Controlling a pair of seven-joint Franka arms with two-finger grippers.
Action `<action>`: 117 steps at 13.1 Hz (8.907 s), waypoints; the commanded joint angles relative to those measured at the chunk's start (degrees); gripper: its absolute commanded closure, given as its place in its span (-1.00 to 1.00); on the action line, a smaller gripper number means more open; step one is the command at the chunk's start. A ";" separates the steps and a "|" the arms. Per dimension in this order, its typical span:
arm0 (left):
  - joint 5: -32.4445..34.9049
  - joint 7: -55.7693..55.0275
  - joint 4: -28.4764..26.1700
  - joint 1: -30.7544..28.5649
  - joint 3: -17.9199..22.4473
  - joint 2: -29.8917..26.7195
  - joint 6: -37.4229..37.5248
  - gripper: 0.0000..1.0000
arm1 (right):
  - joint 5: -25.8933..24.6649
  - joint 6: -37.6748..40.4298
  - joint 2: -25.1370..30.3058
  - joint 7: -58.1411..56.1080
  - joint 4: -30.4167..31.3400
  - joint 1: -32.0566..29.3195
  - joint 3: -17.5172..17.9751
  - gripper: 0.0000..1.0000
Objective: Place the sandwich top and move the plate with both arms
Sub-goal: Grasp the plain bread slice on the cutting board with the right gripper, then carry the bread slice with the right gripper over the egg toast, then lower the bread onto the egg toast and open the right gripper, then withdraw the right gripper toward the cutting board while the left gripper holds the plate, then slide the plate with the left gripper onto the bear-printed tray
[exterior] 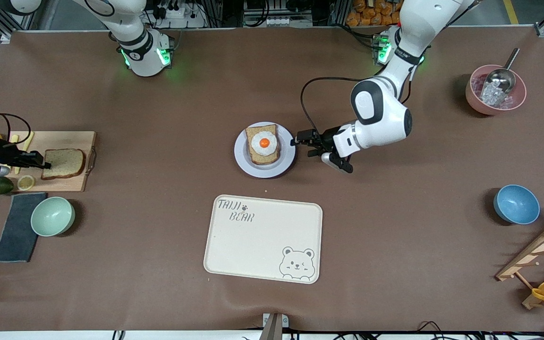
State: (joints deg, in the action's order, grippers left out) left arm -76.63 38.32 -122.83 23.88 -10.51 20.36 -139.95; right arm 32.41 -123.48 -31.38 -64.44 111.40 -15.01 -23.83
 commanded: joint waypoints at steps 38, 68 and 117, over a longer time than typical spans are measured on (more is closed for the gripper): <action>9.39 -1.75 -3.47 -8.06 0.14 -4.45 -0.85 -1.00 | 15.49 14.86 13.45 66.20 0.39 34.79 11.08 1.00; -5.19 -10.47 -2.41 5.48 -0.56 3.19 -11.92 -1.00 | 11.19 -21.73 12.22 80.00 10.95 34.28 39.83 -1.00; -62.93 34.72 4.16 0.74 -2.85 9.52 5.12 1.00 | -34.08 39.89 31.12 70.33 -23.68 15.45 19.44 -1.00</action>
State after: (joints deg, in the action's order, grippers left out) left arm -136.22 71.91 -121.30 25.21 -13.31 29.63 -135.90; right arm -0.99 -83.72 -0.37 5.51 88.27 1.34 -5.44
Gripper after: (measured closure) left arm 0.916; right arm 0.000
